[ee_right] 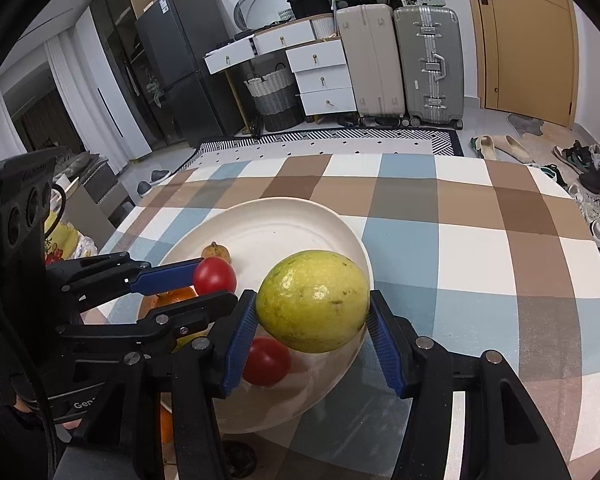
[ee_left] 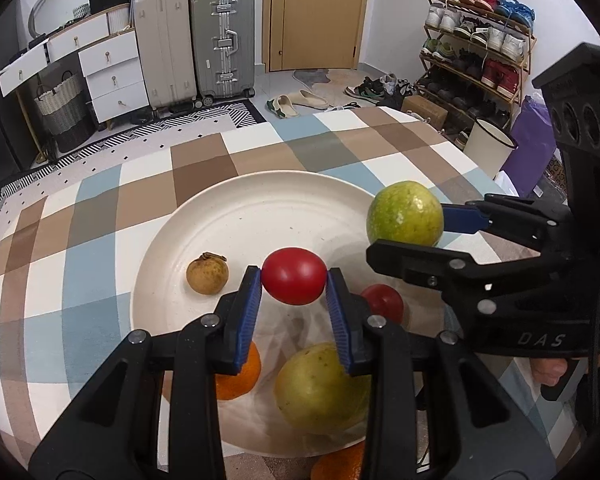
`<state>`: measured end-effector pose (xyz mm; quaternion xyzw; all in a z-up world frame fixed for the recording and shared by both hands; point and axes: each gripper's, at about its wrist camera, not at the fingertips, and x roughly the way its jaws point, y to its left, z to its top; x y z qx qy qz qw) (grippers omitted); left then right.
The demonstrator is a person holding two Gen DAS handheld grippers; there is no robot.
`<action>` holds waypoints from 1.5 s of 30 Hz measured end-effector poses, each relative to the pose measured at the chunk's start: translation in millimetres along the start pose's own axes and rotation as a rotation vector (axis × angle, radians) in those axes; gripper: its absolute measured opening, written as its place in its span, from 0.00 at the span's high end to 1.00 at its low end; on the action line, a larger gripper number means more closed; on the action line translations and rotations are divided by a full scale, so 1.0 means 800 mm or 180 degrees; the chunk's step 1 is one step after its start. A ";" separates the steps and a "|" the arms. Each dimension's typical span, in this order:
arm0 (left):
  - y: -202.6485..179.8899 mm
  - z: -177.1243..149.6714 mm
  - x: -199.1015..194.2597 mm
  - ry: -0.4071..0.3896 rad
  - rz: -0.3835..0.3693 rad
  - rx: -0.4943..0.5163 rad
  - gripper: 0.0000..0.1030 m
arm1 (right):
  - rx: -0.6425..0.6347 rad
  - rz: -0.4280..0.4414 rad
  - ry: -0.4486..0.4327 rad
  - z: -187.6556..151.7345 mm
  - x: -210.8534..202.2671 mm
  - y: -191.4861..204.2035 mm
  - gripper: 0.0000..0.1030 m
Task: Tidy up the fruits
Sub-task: 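Carry the tomato and pomelo over the cream plate and release both, then move both open tools back toward the remaining fruits beside the plate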
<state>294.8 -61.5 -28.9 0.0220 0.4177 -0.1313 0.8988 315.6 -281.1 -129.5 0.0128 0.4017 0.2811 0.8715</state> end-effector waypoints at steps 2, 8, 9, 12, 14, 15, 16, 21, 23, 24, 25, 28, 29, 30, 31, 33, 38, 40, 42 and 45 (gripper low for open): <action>-0.001 0.001 0.005 0.0017 0.0016 0.0021 0.70 | -0.0007 -0.0019 -0.0008 0.001 0.002 0.000 0.46; -0.002 0.001 0.013 0.0090 0.0025 0.0065 0.70 | 0.0017 -0.0015 -0.0014 0.002 0.005 -0.005 0.46; -0.003 0.001 0.013 0.0098 0.0019 0.0069 0.70 | 0.0014 -0.0021 -0.0008 0.001 0.006 -0.006 0.46; -0.001 0.000 0.009 0.0081 0.0004 0.0032 0.70 | 0.0019 -0.0018 0.0000 0.000 0.005 -0.006 0.46; 0.001 0.000 0.007 0.0082 -0.0016 0.0007 0.70 | 0.0015 -0.0016 0.0001 0.000 0.004 -0.005 0.46; 0.002 0.000 0.006 0.0084 -0.0006 -0.0006 0.70 | 0.0017 -0.0017 0.0001 -0.001 0.004 -0.006 0.46; 0.003 0.000 0.004 0.0088 -0.0002 -0.0014 0.68 | 0.0009 -0.0013 -0.0001 -0.001 0.003 -0.005 0.46; 0.007 -0.006 -0.022 -0.0016 0.0013 -0.0110 0.26 | -0.0010 -0.0019 -0.0149 -0.001 -0.024 0.002 0.35; 0.010 -0.011 -0.042 -0.0107 0.0081 -0.0170 0.14 | -0.0013 -0.0054 -0.0223 -0.003 -0.041 0.006 0.23; 0.013 -0.014 -0.054 -0.0170 0.0183 -0.0207 0.09 | 0.0021 -0.0064 -0.0258 -0.005 -0.050 0.006 0.16; 0.014 -0.016 -0.064 -0.0226 0.0261 -0.0238 0.00 | 0.0060 -0.0079 -0.0305 -0.008 -0.060 0.007 0.14; 0.020 -0.026 -0.094 -0.0353 0.0339 -0.0334 0.01 | 0.0154 -0.0129 -0.0407 -0.020 -0.086 0.012 0.00; 0.022 -0.030 -0.102 -0.0354 0.0330 -0.0358 0.01 | 0.0172 -0.0155 -0.0428 -0.026 -0.094 0.015 0.00; 0.023 -0.035 -0.112 -0.0358 0.0329 -0.0388 0.01 | 0.0170 -0.0153 -0.0423 -0.030 -0.100 0.018 0.00; 0.024 -0.039 -0.119 -0.0368 0.0338 -0.0399 0.01 | 0.0152 -0.0142 -0.0397 -0.036 -0.105 0.021 0.00; 0.026 -0.050 -0.137 -0.0438 0.0380 -0.0436 0.01 | 0.0132 -0.0161 -0.0410 -0.048 -0.115 0.029 0.00; 0.030 -0.075 -0.170 -0.0455 0.0393 -0.0517 0.01 | 0.0143 -0.0147 -0.0373 -0.065 -0.130 0.042 0.00; 0.030 -0.087 -0.182 -0.0495 0.0375 -0.0526 0.01 | 0.0113 -0.0150 -0.0398 -0.068 -0.136 0.048 0.00; 0.031 -0.096 -0.189 -0.0495 0.0400 -0.0551 0.01 | 0.0069 -0.0135 -0.0395 -0.071 -0.141 0.053 0.00; 0.036 -0.111 -0.203 -0.0507 0.0449 -0.0610 0.01 | 0.0029 -0.0128 -0.0388 -0.076 -0.149 0.060 0.00</action>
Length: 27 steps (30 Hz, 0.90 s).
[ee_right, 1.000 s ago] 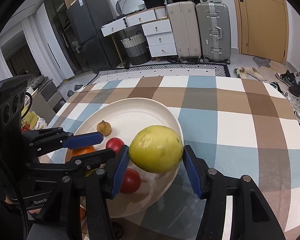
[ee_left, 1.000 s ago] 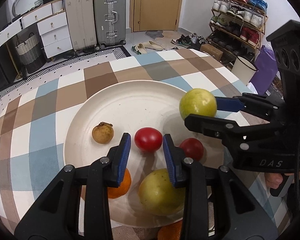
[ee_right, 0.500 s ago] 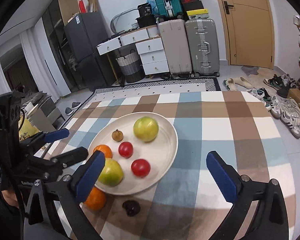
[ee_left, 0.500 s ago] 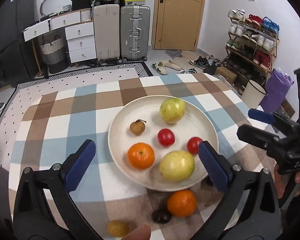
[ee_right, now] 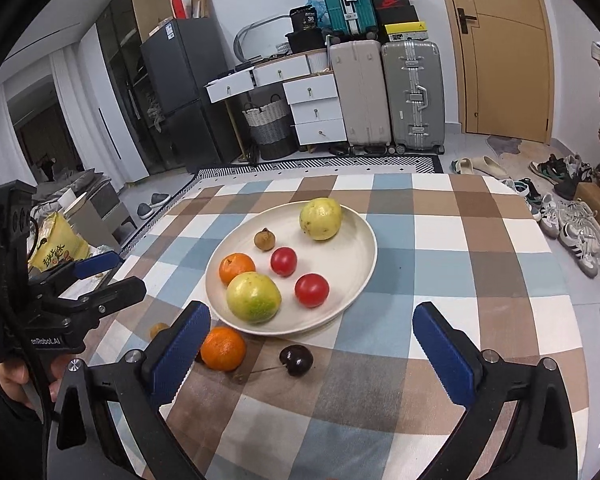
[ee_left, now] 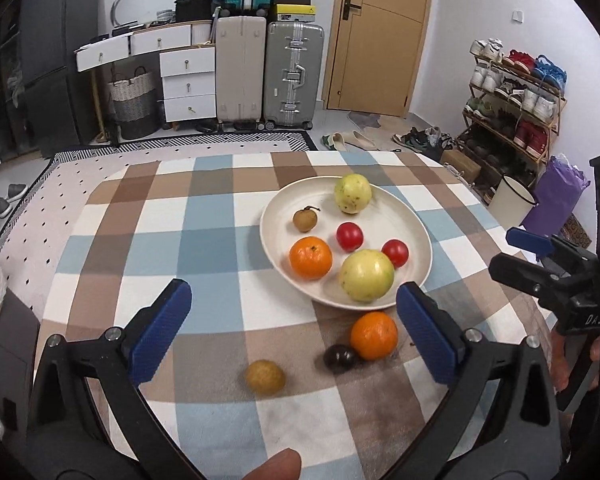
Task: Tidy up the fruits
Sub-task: 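Move both open tools back toward the remaining fruits beside the plate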
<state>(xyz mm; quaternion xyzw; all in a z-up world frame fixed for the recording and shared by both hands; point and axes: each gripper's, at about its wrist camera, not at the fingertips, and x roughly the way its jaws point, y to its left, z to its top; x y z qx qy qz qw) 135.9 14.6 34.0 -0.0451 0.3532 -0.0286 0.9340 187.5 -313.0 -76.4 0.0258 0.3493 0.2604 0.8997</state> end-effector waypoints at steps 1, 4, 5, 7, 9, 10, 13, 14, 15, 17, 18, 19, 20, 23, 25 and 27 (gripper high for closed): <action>0.003 -0.003 -0.004 0.0004 0.0014 -0.0009 0.01 | -0.0008 0.0004 0.0008 -0.001 -0.001 0.002 0.00; 0.010 -0.010 -0.015 -0.0009 0.0067 -0.0023 0.01 | -0.0051 -0.0002 0.0030 -0.007 -0.007 0.007 0.00; 0.013 -0.013 -0.018 -0.0018 0.0080 -0.0028 0.01 | -0.0072 0.0000 0.0047 -0.008 -0.006 0.008 0.00; 0.019 -0.019 -0.023 -0.0008 0.0108 -0.0041 0.01 | -0.0109 -0.0049 0.0086 -0.013 -0.008 0.011 0.00; 0.026 -0.024 -0.026 0.0006 0.0105 -0.0072 0.01 | -0.0104 -0.0071 0.0100 -0.017 -0.010 0.012 0.00; 0.030 -0.025 -0.025 0.0012 0.0107 -0.0083 0.01 | -0.0107 -0.0060 0.0104 -0.018 -0.010 0.012 0.00; 0.035 -0.032 -0.023 0.0043 0.0127 -0.0082 0.01 | -0.0134 -0.0121 0.0078 -0.024 -0.012 0.012 0.00; 0.038 -0.035 -0.021 0.0052 0.0138 -0.0092 0.01 | -0.0141 -0.0132 0.0098 -0.025 -0.011 0.012 0.00; 0.041 -0.039 -0.020 0.0073 0.0136 -0.0120 0.01 | -0.0143 -0.0135 0.0125 -0.026 -0.009 0.012 0.00; 0.044 -0.043 -0.016 0.0110 0.0110 -0.0154 0.01 | -0.0154 -0.0131 0.0175 -0.028 -0.005 0.011 0.00; 0.046 -0.047 -0.014 0.0130 0.0116 -0.0174 0.01 | -0.0168 -0.0138 0.0184 -0.029 -0.004 0.011 0.00; 0.047 -0.049 -0.011 0.0152 0.0126 -0.0178 0.01 | -0.0172 -0.0163 0.0187 -0.031 -0.003 0.009 0.00; 0.047 -0.051 -0.009 0.0176 0.0134 -0.0175 0.01 | -0.0161 -0.0189 0.0192 -0.032 -0.002 0.007 0.00; 0.048 -0.057 -0.002 0.0211 0.0168 -0.0153 0.01 | -0.0069 -0.0199 0.0245 -0.037 0.003 0.000 0.00; 0.049 -0.061 0.003 0.0233 0.0176 -0.0165 0.01 | -0.0074 -0.0203 0.0271 -0.040 0.007 -0.003 0.00; 0.051 -0.065 0.011 0.0276 0.0186 -0.0185 0.01 | -0.0082 -0.0291 0.0231 -0.041 0.009 -0.006 0.00</action>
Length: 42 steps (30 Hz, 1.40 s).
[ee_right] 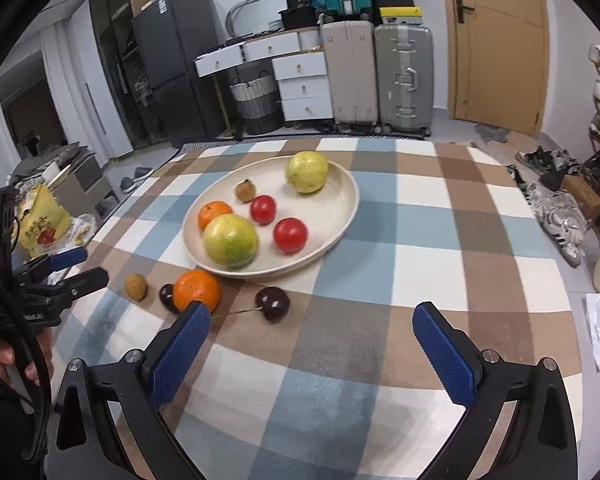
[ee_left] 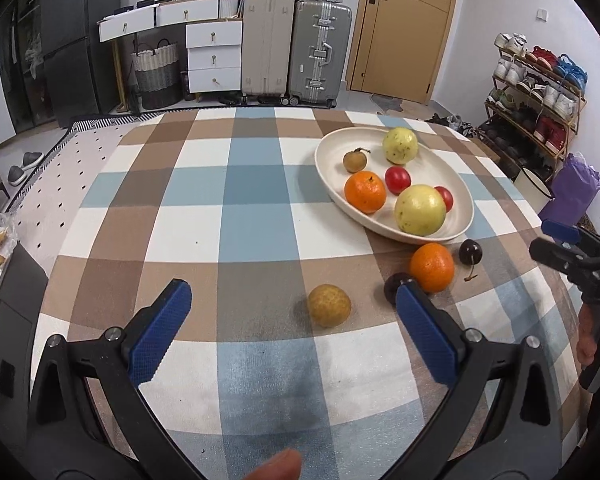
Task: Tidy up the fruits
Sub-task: 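Move both open tools back toward the remaining fruits beside the plate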
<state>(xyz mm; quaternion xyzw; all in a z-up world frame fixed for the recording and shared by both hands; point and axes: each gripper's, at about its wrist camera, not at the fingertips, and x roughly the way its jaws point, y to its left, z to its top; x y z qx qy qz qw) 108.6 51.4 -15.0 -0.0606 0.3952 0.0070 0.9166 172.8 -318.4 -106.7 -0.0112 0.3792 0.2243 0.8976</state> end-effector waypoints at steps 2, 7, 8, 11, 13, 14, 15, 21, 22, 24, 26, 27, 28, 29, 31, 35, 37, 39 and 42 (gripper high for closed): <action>0.002 -0.002 0.007 0.0032 0.0001 -0.0017 0.01 | 0.0014 0.0017 0.0047 -0.001 0.006 -0.004 0.00; 0.001 -0.005 0.026 0.0078 0.0048 0.0003 0.01 | -0.0055 -0.0041 0.0242 0.000 0.030 -0.006 0.00; 0.002 -0.006 0.029 0.0091 0.0050 0.0009 0.01 | -0.0084 -0.0061 0.0267 -0.001 0.033 -0.004 0.01; 0.002 -0.009 0.040 0.0151 0.0062 0.0023 0.01 | -0.0122 -0.0059 0.0340 -0.002 0.046 -0.003 0.01; 0.004 -0.012 0.046 0.0171 0.0083 0.0026 0.01 | -0.0125 -0.0086 0.0415 -0.003 0.058 -0.004 0.01; 0.005 -0.012 0.048 0.0180 0.0088 0.0017 0.01 | -0.0131 -0.0095 0.0437 -0.003 0.062 -0.003 0.01; 0.006 -0.013 0.052 0.0208 0.0089 0.0001 0.01 | -0.0139 -0.0090 0.0432 -0.003 0.064 -0.003 0.01; 0.008 -0.013 0.063 0.0277 0.0068 -0.0006 0.01 | -0.0344 -0.0186 0.0516 -0.008 0.081 0.007 0.02; 0.007 -0.013 0.065 0.0291 0.0068 -0.0002 0.01 | -0.0349 -0.0181 0.0526 -0.008 0.083 0.009 0.02; 0.007 -0.014 0.065 0.0293 0.0074 0.0008 0.01 | -0.0400 -0.0254 0.0534 -0.008 0.088 0.012 0.02; 0.007 -0.013 0.066 0.0285 0.0076 0.0020 0.01 | -0.0485 -0.0297 0.0526 -0.007 0.091 0.016 0.02; 0.007 -0.013 0.066 0.0283 0.0081 0.0020 0.01 | -0.0508 -0.0301 0.0529 -0.006 0.093 0.018 0.02; 0.007 -0.013 0.066 0.0286 0.0081 0.0017 0.01 | -0.0528 -0.0308 0.0535 -0.005 0.095 0.021 0.02; 0.008 -0.013 0.066 0.0287 0.0077 0.0015 0.01 | -0.0546 -0.0316 0.0530 -0.004 0.097 0.022 0.02; 0.008 -0.013 0.067 0.0297 0.0078 0.0005 0.01 | -0.0569 -0.0308 0.0533 -0.002 0.100 0.026 0.03; 0.010 -0.015 0.065 0.0299 0.0053 -0.0031 0.01 | -0.0619 -0.0268 0.0556 0.001 0.105 0.032 0.16; 0.012 -0.015 0.065 0.0301 0.0044 -0.0046 0.01 | -0.0626 -0.0228 0.0561 0.002 0.107 0.034 0.19; 0.012 -0.014 0.065 0.0302 0.0048 -0.0046 0.01 | -0.0628 -0.0209 0.0557 0.005 0.108 0.034 0.26; 0.012 -0.014 0.066 0.0305 0.0044 -0.0045 0.01 | -0.0633 -0.0154 0.0556 0.005 0.107 0.036 0.38</action>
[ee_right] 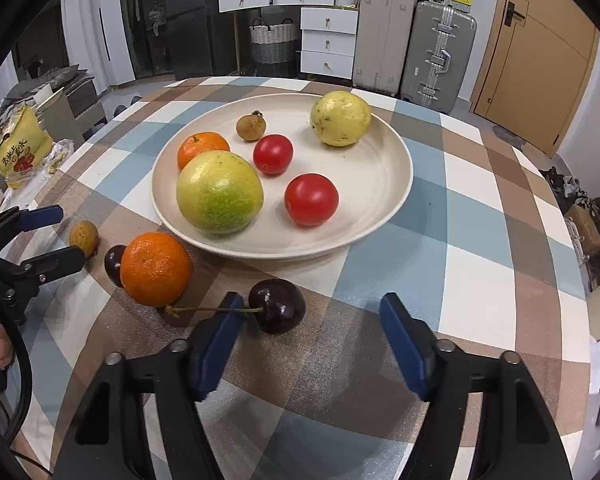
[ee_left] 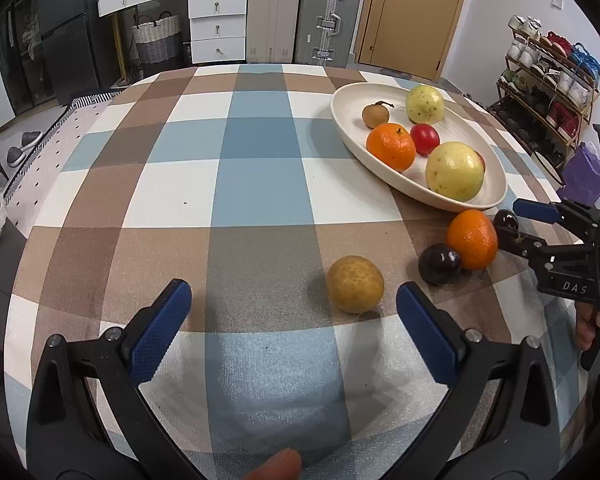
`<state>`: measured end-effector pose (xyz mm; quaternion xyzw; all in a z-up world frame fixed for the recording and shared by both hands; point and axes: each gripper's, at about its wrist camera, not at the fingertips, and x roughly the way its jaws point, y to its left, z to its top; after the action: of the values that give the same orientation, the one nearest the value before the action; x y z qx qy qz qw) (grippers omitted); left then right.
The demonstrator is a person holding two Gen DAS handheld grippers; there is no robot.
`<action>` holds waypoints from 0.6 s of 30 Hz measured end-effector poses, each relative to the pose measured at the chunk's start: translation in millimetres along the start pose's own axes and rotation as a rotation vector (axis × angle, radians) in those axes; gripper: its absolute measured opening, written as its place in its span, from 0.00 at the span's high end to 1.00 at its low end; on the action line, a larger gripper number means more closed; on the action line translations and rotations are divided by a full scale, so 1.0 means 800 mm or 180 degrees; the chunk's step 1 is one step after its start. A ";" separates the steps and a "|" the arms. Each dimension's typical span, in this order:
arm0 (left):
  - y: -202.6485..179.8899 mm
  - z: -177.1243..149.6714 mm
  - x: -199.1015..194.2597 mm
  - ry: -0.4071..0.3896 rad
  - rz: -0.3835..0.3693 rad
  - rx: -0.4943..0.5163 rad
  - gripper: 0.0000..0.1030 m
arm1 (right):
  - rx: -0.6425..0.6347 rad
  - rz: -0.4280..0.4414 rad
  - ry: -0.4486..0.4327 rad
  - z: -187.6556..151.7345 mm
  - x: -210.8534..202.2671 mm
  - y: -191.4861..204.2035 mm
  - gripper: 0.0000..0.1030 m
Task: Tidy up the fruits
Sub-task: 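Move both open tools back toward the remaining fruits beside the plate, then grasp the brown round fruit with the left tool while the right tool grasps a dark cherry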
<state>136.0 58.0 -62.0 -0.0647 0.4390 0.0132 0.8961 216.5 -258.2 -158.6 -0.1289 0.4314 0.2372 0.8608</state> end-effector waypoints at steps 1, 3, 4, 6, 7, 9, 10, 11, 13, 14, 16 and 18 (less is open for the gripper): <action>0.000 0.000 0.000 0.0001 -0.0003 0.0000 0.01 | 0.0003 0.0034 0.0001 0.000 -0.001 0.001 0.41; 0.000 0.000 0.000 0.0005 0.0002 -0.0003 0.01 | 0.0056 0.0118 0.0006 -0.001 -0.002 0.001 0.48; 0.000 -0.001 0.000 0.0001 0.0002 -0.0004 0.01 | 0.0066 0.0138 0.0001 -0.001 -0.003 0.001 0.51; 0.001 -0.001 -0.001 -0.0005 -0.0001 -0.0013 0.01 | 0.0056 0.0138 -0.0012 -0.001 -0.004 0.002 0.62; 0.001 -0.001 -0.001 -0.0006 -0.0003 -0.0016 0.01 | 0.0064 0.0156 -0.0016 -0.001 -0.004 0.002 0.64; 0.001 -0.002 -0.001 -0.0003 -0.0004 -0.0016 0.01 | 0.0085 0.0197 -0.0030 -0.001 -0.005 0.003 0.72; 0.001 -0.002 -0.001 -0.0009 -0.0006 -0.0020 0.01 | 0.0097 0.0219 -0.0037 -0.001 -0.005 0.003 0.75; 0.001 -0.002 -0.001 -0.0011 -0.0007 -0.0024 0.01 | 0.0113 0.0223 -0.0044 -0.002 -0.005 0.004 0.75; 0.001 -0.002 -0.001 -0.0009 -0.0010 -0.0031 0.01 | 0.0125 0.0222 -0.0055 -0.004 -0.007 0.005 0.75; 0.001 -0.002 -0.001 -0.0006 -0.0011 -0.0038 0.01 | 0.0134 0.0238 -0.0064 -0.005 -0.008 0.005 0.75; 0.001 -0.002 -0.002 -0.0010 -0.0043 -0.0040 0.01 | 0.0168 0.0241 -0.0088 -0.008 -0.013 0.004 0.75; 0.002 -0.001 -0.002 -0.0022 -0.0033 -0.0054 0.01 | 0.0193 0.0250 -0.0110 -0.011 -0.018 0.002 0.75</action>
<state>134.0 59.3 -61.2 -0.0745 0.4354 0.0126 0.8971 202.4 -265.1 -152.0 -0.0816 0.4282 0.2599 0.8617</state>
